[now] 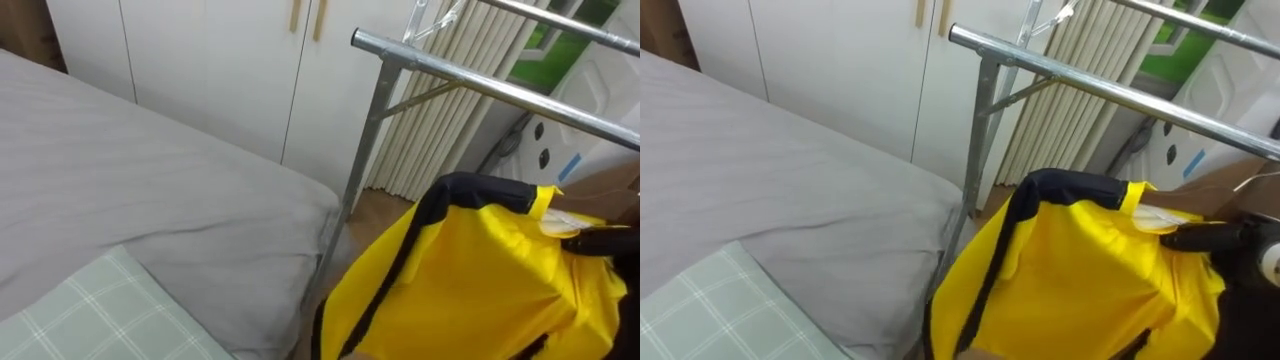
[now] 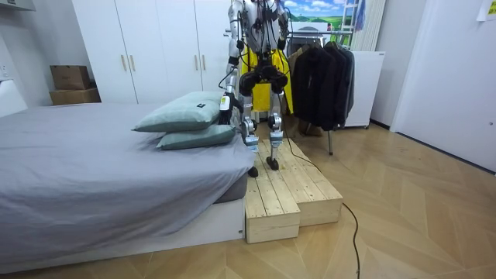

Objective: Hang clothes

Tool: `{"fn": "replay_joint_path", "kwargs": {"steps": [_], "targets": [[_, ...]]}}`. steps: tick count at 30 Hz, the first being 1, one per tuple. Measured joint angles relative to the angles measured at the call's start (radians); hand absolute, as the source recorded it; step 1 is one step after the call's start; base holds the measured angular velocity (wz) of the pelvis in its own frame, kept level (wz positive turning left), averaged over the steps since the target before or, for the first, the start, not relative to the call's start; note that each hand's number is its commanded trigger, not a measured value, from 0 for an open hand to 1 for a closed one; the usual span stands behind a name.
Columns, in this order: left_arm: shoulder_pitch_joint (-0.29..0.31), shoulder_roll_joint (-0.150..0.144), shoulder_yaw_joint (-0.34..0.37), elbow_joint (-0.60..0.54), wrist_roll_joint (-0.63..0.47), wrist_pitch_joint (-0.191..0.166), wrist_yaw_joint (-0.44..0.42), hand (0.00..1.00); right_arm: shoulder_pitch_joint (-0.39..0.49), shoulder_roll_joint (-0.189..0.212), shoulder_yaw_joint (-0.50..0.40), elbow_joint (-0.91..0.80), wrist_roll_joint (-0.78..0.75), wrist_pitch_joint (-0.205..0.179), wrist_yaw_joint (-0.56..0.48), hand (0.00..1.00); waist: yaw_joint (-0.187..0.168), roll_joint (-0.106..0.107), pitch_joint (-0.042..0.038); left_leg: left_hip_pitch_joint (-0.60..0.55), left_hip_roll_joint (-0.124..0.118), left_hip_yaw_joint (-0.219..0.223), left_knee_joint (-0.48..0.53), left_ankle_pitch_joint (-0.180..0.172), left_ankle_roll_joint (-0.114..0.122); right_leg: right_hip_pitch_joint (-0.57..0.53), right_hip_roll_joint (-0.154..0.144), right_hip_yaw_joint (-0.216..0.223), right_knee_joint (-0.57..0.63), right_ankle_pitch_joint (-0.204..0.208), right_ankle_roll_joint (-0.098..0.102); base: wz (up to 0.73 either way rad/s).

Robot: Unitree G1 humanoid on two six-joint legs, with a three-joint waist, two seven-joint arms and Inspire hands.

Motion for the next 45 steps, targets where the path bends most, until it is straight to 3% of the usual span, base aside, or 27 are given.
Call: {"fn": "replay_joint_path", "kwargs": {"steps": [4, 13, 14, 15, 16, 17, 25, 38, 45], "targets": [[-0.003, 0.0, -0.001, 0.0, 0.0, 0.0, 0.0, 0.0, -0.005, 0.0, -0.001, 0.001, -0.049, -0.004, -0.014, 1.0, 0.003, 0.002, 0.007, 0.0, 0.0, 0.001, 0.0, 0.0, 0.0, 0.0, 0.001, 0.005, -0.001, 0.0, 0.0, 0.0], [-0.004, 0.003, -0.002, 0.0, -0.009, 0.0, -0.003, 0.0, -0.005, 0.0, 0.0, 0.001, -0.097, -0.021, -0.062, 1.0, 0.003, 0.002, 0.0067, -0.002, 0.003, 0.002, 0.0, 0.0, 0.0, 0.002, 0.007, 0.013, -0.015, 0.006, 0.0, 0.0], [-0.004, 0.003, -0.002, 0.0, -0.009, 0.0, -0.003, 0.0, -0.004, 0.0, 0.0, 0.001, -0.098, -0.021, -0.063, 0.95, 0.003, 0.002, 0.0065, -0.002, 0.003, 0.002, 0.0, 0.0, 0.0, 0.002, 0.007, 0.013, -0.015, 0.006, 0.0, 0.0], [-0.004, 0.003, -0.002, 0.0, -0.009, 0.0, -0.002, 0.0, -0.004, 0.0, 0.0, 0.001, -0.101, -0.021, -0.064, 0.52, 0.003, 0.001, 0.0063, -0.002, 0.003, 0.002, 0.0, 0.0, 0.0, 0.002, 0.007, 0.013, -0.015, 0.006, 0.0, 0.0], [-0.004, 0.003, -0.001, 0.0, -0.009, 0.0, -0.002, 0.0, -0.004, 0.0, 0.0, 0.001, -0.103, -0.021, -0.065, 0.36, 0.003, 0.001, 0.0061, -0.002, 0.003, 0.001, 0.0, 0.0, 0.0, 0.002, 0.006, 0.012, -0.015, 0.006, 0.0, 0.0], [-0.005, 0.004, -0.001, 0.0, -0.009, 0.0, -0.002, 0.0, -0.004, 0.0, 0.0, 0.002, -0.111, -0.021, -0.069, 0.0, 0.003, 0.0, 0.0055, -0.003, 0.003, 0.0, 0.001, 0.0, 0.0, 0.002, 0.006, 0.011, -0.015, 0.006, 0.0, 0.03], [-0.006, 0.008, -0.001, 0.0, -0.008, 0.0, 0.001, 0.0, -0.004, 0.0, 0.0, 0.011, -0.155, 0.002, -0.079, 0.0, 0.002, -0.002, 0.004, -0.013, 0.004, -0.003, 0.018, 0.0, 0.0, -0.001, 0.007, 0.011, -0.015, 0.009, -0.003, 0.0], [-0.005, 0.008, -0.014, 0.004, -0.009, 0.0, -0.009, 0.0, -0.004, 0.0, -0.003, 0.014, -0.194, 0.002, -0.083, 0.0, 0.0, 0.006, 0.0028, -0.014, 0.004, 0.0, 0.018, -0.001, 0.0, -0.004, 0.007, 0.016, -0.012, 0.014, -0.002, 0.0], [-0.005, 0.008, -0.011, 0.004, -0.009, 0.0, -0.023, 0.0, -0.004, -0.001, -0.006, 0.009, -0.194, 0.002, -0.083, 0.0, -0.007, 0.016, -0.0034, -0.025, 0.005, 0.0, 0.019, -0.001, 0.0, -0.014, 0.008, 0.016, -0.011, 0.02, -0.002, 0.0]]}}
